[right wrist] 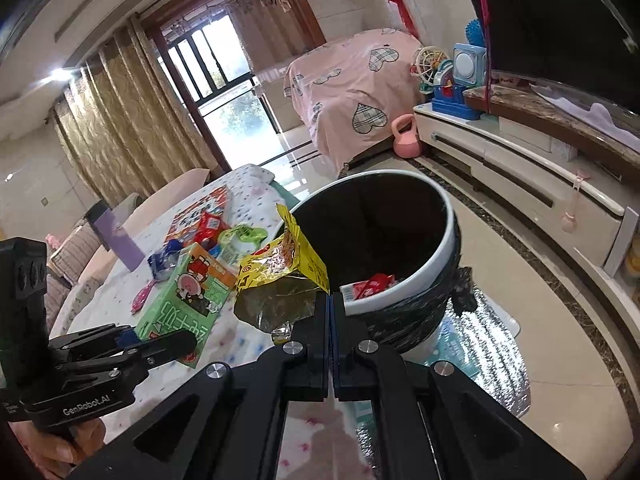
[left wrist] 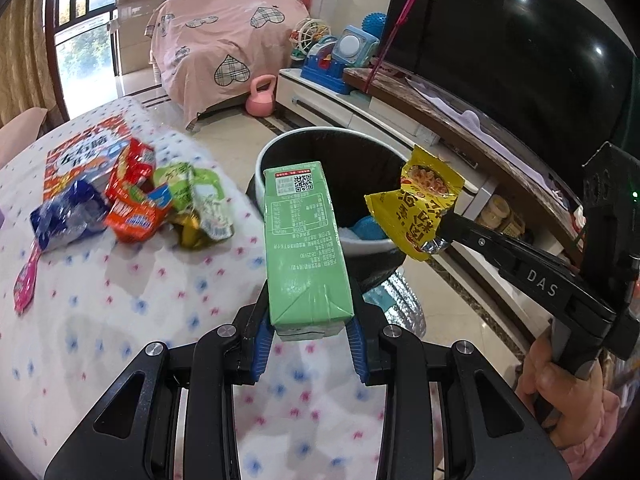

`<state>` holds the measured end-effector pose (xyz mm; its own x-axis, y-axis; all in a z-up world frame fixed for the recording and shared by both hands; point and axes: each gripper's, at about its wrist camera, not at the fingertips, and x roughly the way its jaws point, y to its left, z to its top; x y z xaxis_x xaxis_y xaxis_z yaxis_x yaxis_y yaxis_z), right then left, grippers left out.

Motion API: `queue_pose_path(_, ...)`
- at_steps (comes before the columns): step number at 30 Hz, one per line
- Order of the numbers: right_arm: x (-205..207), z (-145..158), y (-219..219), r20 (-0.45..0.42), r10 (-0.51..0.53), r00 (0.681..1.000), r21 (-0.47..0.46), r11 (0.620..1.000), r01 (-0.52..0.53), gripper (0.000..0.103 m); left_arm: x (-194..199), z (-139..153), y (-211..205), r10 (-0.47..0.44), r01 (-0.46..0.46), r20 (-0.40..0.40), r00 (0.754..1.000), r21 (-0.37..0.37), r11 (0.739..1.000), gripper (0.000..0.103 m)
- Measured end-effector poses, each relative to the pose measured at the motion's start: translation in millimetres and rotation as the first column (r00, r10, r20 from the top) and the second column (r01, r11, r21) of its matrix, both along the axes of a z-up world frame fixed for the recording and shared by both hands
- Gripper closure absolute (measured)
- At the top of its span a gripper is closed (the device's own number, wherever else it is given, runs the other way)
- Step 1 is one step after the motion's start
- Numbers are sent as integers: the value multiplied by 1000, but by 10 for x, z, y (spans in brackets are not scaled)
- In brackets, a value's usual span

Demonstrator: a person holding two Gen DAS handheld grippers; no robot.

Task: Collect trash
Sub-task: 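Carry the green box and yellow bag over the bin and open both tools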

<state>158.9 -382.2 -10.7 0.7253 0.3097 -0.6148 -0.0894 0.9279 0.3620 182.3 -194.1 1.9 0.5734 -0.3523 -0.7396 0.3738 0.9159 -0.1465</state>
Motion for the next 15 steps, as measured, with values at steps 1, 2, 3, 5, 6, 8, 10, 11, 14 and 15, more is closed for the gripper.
queue_pose_path(1,20,2,-19,-1,-4,1000,-2,1000,4,103,29,9,-25,-4,4,1,1000,1,1000,72)
queue_pose_path(2,55,3,-45,-2,-9,1000,-5,1000,9,103,61,20,-52,-6,6,2,1000,3,1000,72)
queue_pose_path(3,96,1,-67,-5,-12,1000,-10,1000,12,103,100,30,-84,-8,8,4,1000,5,1000,72)
queue_pose_path(5,174,-4,-112,-11,-20,1000,-20,1000,20,103,178,55,-146,-10,10,9,1000,7,1000,72)
queue_pose_path(6,213,-5,-135,-14,-21,1000,-24,999,21,103,224,70,-178,-11,11,11,1000,9,1000,72)
queue_pose_path(8,296,-13,-173,-21,-26,999,-41,999,25,103,303,87,-227,-12,12,13,1000,11,1000,72)
queue_pose_path(10,367,-21,-213,-26,-28,999,-48,998,27,103,395,87,-266,-13,13,11,1000,16,1000,72)
queue_pose_path(11,409,-21,-234,-27,-31,999,-56,998,29,103,439,85,-280,-14,14,9,1000,18,1000,72)
queue_pose_path(14,500,-34,-280,-36,-33,999,-72,997,30,103,532,69,-336,-15,15,7,1000,26,1000,72)
queue_pose_path(15,516,-35,-288,-38,-34,999,-76,997,31,103,563,61,-351,-15,15,3,1000,27,1000,72)
